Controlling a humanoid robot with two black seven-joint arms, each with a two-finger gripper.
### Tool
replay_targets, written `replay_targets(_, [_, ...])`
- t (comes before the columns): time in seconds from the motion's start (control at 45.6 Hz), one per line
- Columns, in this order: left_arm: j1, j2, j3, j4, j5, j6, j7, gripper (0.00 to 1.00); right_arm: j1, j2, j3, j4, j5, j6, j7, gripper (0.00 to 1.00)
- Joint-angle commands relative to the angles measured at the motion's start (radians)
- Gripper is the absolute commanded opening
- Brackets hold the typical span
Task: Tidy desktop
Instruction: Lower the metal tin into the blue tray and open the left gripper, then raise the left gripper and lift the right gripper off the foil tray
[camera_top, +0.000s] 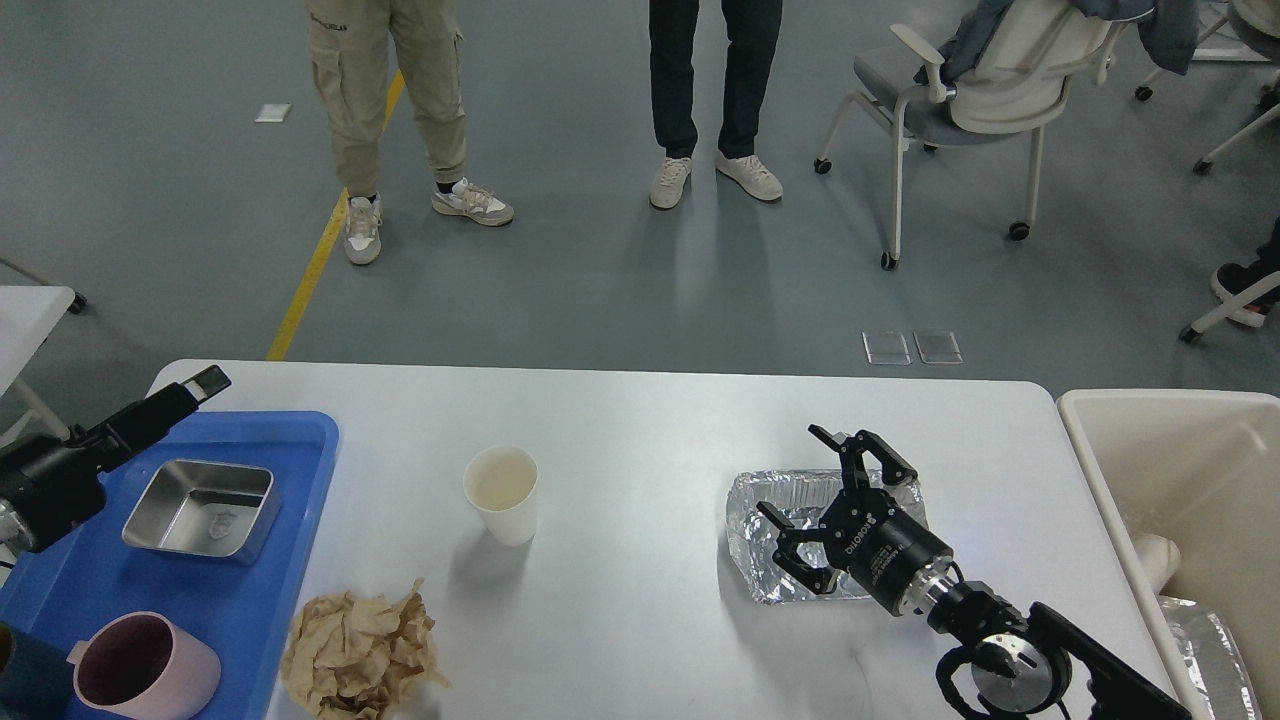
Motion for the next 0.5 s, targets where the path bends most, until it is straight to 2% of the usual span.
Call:
replay_targets(0.0, [0.111,-0.072,-0.177,-0.003,-0.06,0.0,0.006,0.96,-0.001,-0.015,0.001,0.001,0.0,-0.001,0.0,1.0])
replay_targets(0.197, [0.257,-0.218,-0.453,-0.004,-0.063,-0.006,0.034,0.96,-0.007,-0.024,0.001,-0.001,0.0,-0.001,0.0,1.0])
replay_targets(0.482, [0.352,-0.42,-0.7,-0.004,-0.065,-0.072,0.048,0.96,-0.007,-0.024,0.001,-0.01,0.0,-0.001,0.0,1.0])
